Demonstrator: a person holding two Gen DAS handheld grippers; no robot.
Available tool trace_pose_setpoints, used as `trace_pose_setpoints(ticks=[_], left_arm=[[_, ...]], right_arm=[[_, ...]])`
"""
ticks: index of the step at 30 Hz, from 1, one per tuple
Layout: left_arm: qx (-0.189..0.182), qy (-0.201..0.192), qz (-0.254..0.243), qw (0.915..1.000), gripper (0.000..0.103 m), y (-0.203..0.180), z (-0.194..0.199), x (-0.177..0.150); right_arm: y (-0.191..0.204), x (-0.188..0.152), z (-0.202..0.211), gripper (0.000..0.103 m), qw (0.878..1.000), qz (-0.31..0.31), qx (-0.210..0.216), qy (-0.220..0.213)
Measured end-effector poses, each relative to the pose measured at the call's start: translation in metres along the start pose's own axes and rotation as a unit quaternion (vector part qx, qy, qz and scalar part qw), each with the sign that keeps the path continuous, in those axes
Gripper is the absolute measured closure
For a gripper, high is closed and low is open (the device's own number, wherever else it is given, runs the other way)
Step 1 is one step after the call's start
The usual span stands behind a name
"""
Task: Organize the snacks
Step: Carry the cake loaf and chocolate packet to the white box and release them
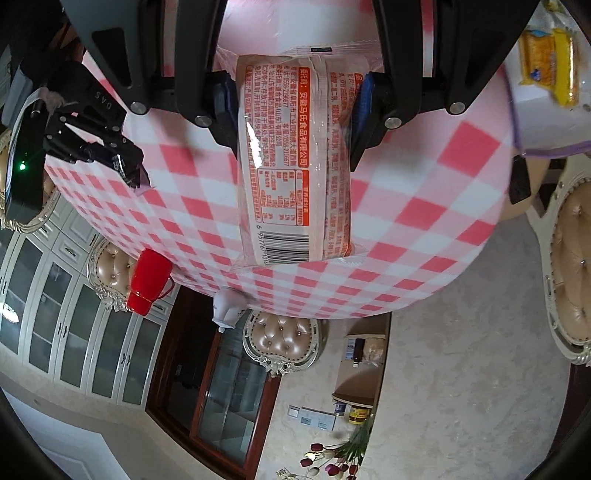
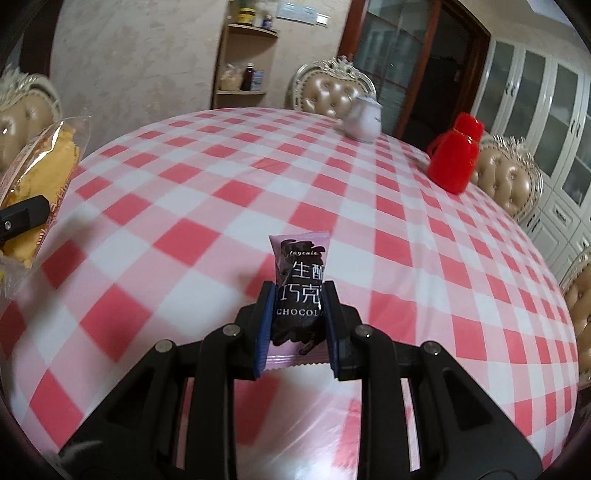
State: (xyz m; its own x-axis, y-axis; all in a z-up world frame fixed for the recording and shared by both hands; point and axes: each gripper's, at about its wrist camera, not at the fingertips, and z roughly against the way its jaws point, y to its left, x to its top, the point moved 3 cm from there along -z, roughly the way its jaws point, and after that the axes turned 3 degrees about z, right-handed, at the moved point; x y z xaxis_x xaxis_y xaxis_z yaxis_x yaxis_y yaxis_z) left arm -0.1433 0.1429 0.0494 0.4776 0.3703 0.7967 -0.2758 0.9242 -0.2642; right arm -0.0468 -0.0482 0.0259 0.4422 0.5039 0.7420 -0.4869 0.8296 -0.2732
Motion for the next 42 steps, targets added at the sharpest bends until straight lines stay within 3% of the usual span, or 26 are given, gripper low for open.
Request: trace_pose_setpoints(ticks=[19,26,33,35,37,39,42], left_arm=[[0.031,-0.009,0.009,0.9994,0.054,0.073,0.066,-0.032],[0.060,-0.041,0.018,0.9971,0.054,0.117,0.100,-0.033],[0.064,-0.025,0.065,0.9955,0.053,0.183,0.122,-0.036],[0.080,-0.029,0.089,0.9924,0.053,0.208,0.134,-0.038],[0.095,-0.026,0.109,0.9891,0.050,0.234,0.144,-0.042],[0.111,-0.017,0.122,0.9861,0.040,0.253,0.150,-0.049],[0.129,-0.008,0.127,0.9835,0.035,0.268,0.155,-0.059]], right_arm=[[0.107,0.003,0.057,0.074,0.996,0.073,0.029,-0.035],[0.160,0.009,0.074,0.074,0.991,0.109,0.050,-0.049],[0.191,0.013,0.078,0.074,0.989,0.103,0.093,-0.041],[0.203,0.014,0.084,0.074,0.985,0.098,0.133,-0.040],[0.222,0.013,0.091,0.074,0.968,0.079,0.236,-0.028],[0.252,0.012,0.098,0.074,0.949,0.086,0.301,-0.022],[0.292,0.014,0.103,0.074,0.933,0.109,0.343,-0.019]])
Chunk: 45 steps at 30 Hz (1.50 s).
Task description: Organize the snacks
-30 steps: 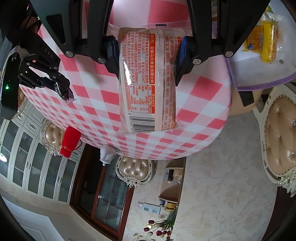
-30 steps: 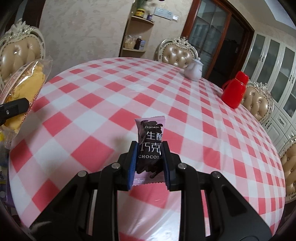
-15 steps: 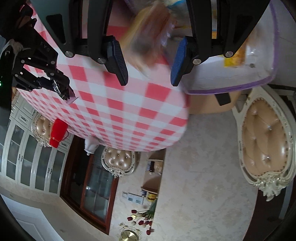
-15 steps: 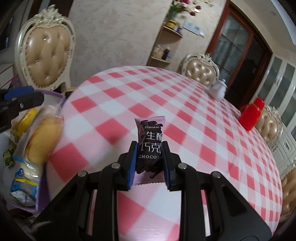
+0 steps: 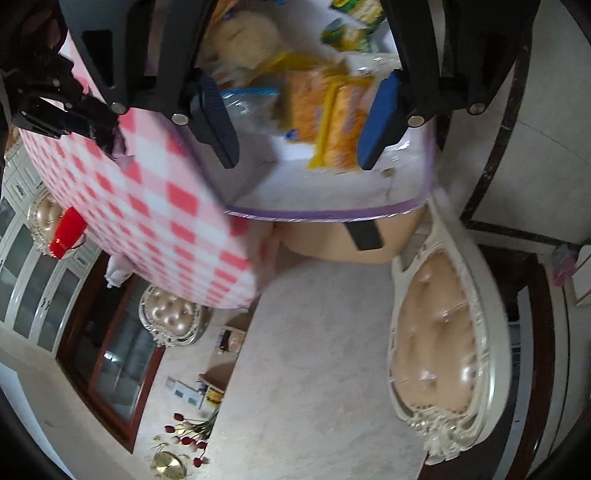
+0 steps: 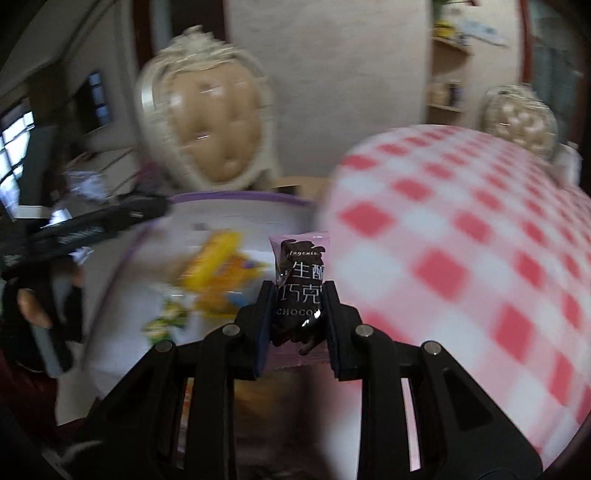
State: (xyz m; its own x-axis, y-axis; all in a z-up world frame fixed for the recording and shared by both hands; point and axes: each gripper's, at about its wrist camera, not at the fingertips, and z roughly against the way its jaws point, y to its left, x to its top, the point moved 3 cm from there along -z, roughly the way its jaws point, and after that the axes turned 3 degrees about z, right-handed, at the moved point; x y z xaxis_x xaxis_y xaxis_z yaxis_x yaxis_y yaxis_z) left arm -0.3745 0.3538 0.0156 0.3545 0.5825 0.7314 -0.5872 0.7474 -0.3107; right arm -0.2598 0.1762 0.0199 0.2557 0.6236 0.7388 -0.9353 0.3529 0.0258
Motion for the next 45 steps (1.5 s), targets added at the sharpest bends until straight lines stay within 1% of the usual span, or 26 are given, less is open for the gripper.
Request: trace_pose_setpoints(ticks=[1,4,7,10,11,12,13,14,15,16,17,21,23,25,27,29,31,33,36,39,41,43,45], left_arm=[[0.006,0.002,-0.002,1.0000,0.034,0.003,-0.001,-0.002],[0.024,0.000,-0.015,0.9996,0.030,0.006,-0.003,-0.005],[0.051,-0.017,-0.032,0.9980,0.025,0.009,0.002,-0.006],[0.065,-0.027,-0.043,0.9966,0.019,0.010,0.006,-0.005],[0.073,-0.026,-0.042,0.9961,0.018,0.012,0.007,-0.004],[0.079,-0.025,-0.043,0.9957,0.018,0.013,0.006,-0.003],[0.084,-0.024,-0.043,0.9952,0.017,0.014,0.007,-0.002],[0.093,-0.024,-0.045,0.9943,0.014,0.015,0.008,-0.001],[0.103,-0.025,-0.046,0.9933,0.010,0.016,0.008,0.000],[0.119,-0.024,-0.050,0.9914,0.002,0.017,0.009,0.001],[0.127,-0.024,-0.052,0.9902,0.000,0.017,0.009,0.002],[0.144,-0.044,-0.055,0.9871,0.000,0.019,0.022,0.006],[0.160,-0.053,-0.051,0.9844,0.000,0.019,0.028,0.007],[0.178,-0.055,-0.050,0.9812,0.000,0.020,0.033,0.007],[0.180,-0.046,-0.048,0.9815,0.000,0.021,0.034,0.008],[0.162,-0.035,-0.041,0.9853,0.000,0.022,0.033,0.008],[0.141,-0.016,-0.030,0.9894,0.000,0.023,0.031,0.008],[0.137,0.001,-0.029,0.9902,0.000,0.023,0.029,0.007],[0.144,0.030,-0.030,0.9887,0.000,0.021,0.024,0.003],[0.127,0.068,-0.022,0.9893,0.000,0.020,0.018,-0.002],[0.133,0.093,-0.029,0.9864,0.000,0.016,0.014,-0.007],[0.145,0.114,-0.040,0.9819,0.000,0.012,0.010,-0.013],[0.143,0.134,-0.038,0.9798,0.000,0.010,0.006,-0.018]], right_arm=[[0.010,0.004,-0.009,0.074,1.000,0.009,0.008,0.003],[0.030,0.011,-0.030,0.074,0.999,0.034,0.003,0.012],[0.038,0.014,-0.042,0.074,0.999,0.039,0.006,0.017],[0.041,0.015,-0.050,0.073,0.999,0.037,0.006,0.021],[0.041,0.015,-0.054,0.072,0.999,0.032,0.008,0.027],[0.043,0.016,-0.056,0.068,0.999,0.026,0.012,0.034],[0.042,0.016,-0.059,0.052,0.999,0.020,0.016,0.041],[0.041,0.015,-0.061,0.029,0.999,0.012,0.016,0.047],[0.041,0.014,-0.061,0.022,0.999,0.007,0.013,0.046],[0.042,0.014,-0.060,0.017,0.999,0.005,0.014,0.045],[0.044,0.014,-0.059,0.017,0.999,0.005,0.016,0.046],[0.048,0.012,-0.054,0.014,0.998,-0.001,0.017,0.065],[0.049,0.009,-0.051,0.010,0.997,-0.007,0.017,0.073],[0.048,0.005,-0.047,0.008,0.995,-0.016,0.019,0.093],[0.046,-0.001,-0.045,0.008,0.992,-0.030,0.015,0.121],[0.042,-0.007,-0.044,0.008,0.986,-0.054,0.012,0.156],[0.037,-0.013,-0.043,0.008,0.980,-0.075,0.015,0.182],[0.032,-0.018,-0.039,0.008,0.975,-0.101,0.021,0.198],[0.027,-0.025,-0.031,0.008,0.971,-0.126,0.015,0.203],[0.027,-0.027,-0.029,0.008,0.970,-0.129,-0.007,0.207],[0.026,-0.028,-0.029,0.008,0.969,-0.128,-0.022,0.211],[0.024,-0.030,-0.031,0.008,0.967,-0.130,-0.035,0.215],[0.022,-0.032,-0.033,0.008,0.965,-0.131,-0.045,0.220]])
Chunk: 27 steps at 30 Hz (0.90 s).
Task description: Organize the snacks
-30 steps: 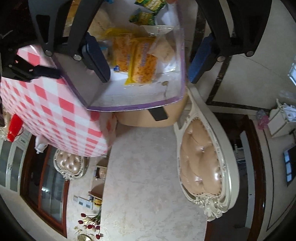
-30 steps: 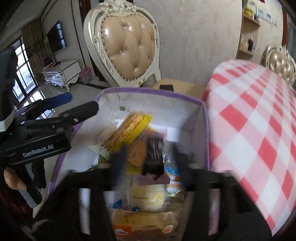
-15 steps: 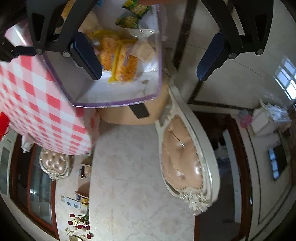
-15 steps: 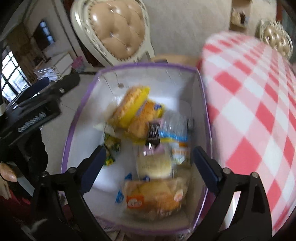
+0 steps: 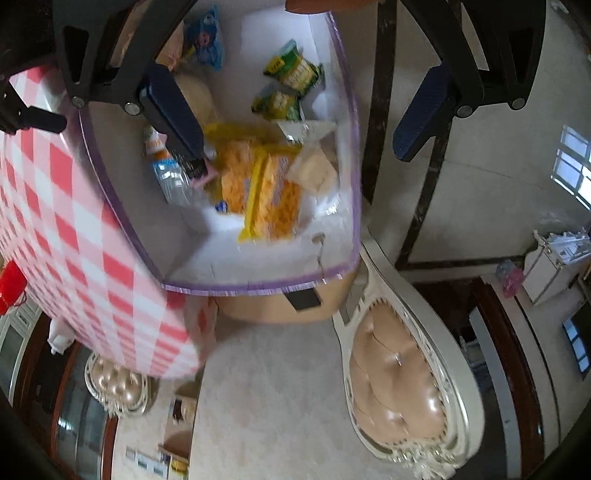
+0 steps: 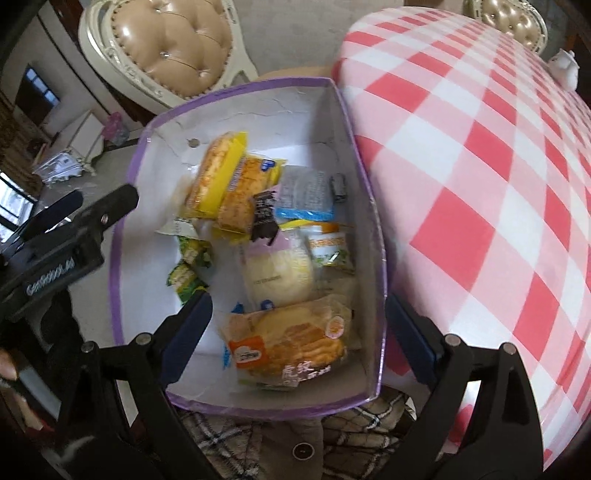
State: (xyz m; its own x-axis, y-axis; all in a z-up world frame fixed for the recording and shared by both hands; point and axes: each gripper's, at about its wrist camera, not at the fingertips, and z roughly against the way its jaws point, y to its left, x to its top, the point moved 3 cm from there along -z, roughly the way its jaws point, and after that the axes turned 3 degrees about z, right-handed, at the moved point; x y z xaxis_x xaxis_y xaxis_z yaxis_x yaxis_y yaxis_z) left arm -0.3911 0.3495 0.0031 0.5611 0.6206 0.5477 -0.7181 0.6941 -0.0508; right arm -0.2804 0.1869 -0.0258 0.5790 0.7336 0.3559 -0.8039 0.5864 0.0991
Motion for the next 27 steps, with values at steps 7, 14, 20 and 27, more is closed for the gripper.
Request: trace_pose_setpoints(ticks=[7,14,20,27], left_arm=[[-0.017,0.051,-0.001,0.9986,0.000,-0.005,-0.016,-0.010],[-0.020,0.063,0.001,0.9978,0.000,-0.004,-0.023,-0.013],[-0.017,0.066,0.000,0.9977,0.000,-0.003,-0.026,-0.013],[-0.013,0.067,-0.005,0.9977,0.000,-0.005,-0.027,-0.014]], right_arm=[[-0.001,0.000,-0.008,0.008,1.000,-0.002,-0.011,0.010],[0.004,-0.001,-0.014,0.008,1.000,0.005,-0.013,0.016],[0.004,-0.001,-0.014,0.008,1.000,0.004,-0.014,0.016],[0.004,-0.002,-0.013,0.008,1.000,0.003,-0.012,0.018]])
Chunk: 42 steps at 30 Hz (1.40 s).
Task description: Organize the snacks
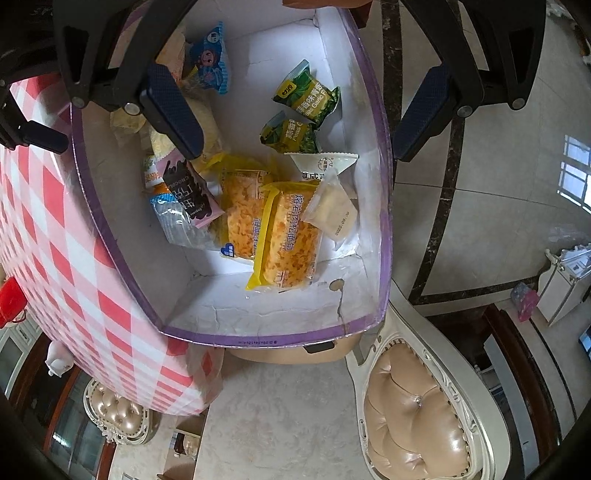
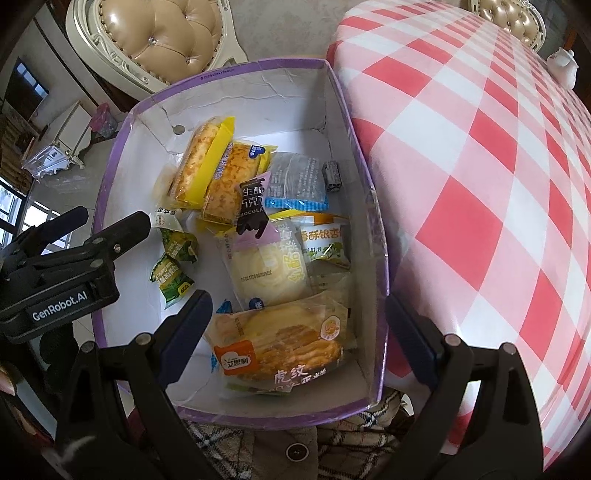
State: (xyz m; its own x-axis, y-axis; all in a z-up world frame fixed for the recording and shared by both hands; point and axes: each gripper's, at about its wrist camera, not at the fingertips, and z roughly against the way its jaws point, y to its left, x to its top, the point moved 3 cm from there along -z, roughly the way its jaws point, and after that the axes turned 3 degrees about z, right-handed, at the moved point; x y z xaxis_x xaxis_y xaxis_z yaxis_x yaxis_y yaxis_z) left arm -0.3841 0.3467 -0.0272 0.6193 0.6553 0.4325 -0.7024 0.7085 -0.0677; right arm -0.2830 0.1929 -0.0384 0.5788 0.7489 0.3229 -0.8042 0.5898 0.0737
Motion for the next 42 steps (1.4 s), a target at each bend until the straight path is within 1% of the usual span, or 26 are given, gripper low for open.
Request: trace_pose_setpoints(ticks=[42], left_arm=[[0.011,0.007,0.005,0.9999,0.000,0.002,-0.008,-0.005]], right_arm=[[0.007,-0.007,-0.011,0.008,1.000,0.008,0.010,0.017]])
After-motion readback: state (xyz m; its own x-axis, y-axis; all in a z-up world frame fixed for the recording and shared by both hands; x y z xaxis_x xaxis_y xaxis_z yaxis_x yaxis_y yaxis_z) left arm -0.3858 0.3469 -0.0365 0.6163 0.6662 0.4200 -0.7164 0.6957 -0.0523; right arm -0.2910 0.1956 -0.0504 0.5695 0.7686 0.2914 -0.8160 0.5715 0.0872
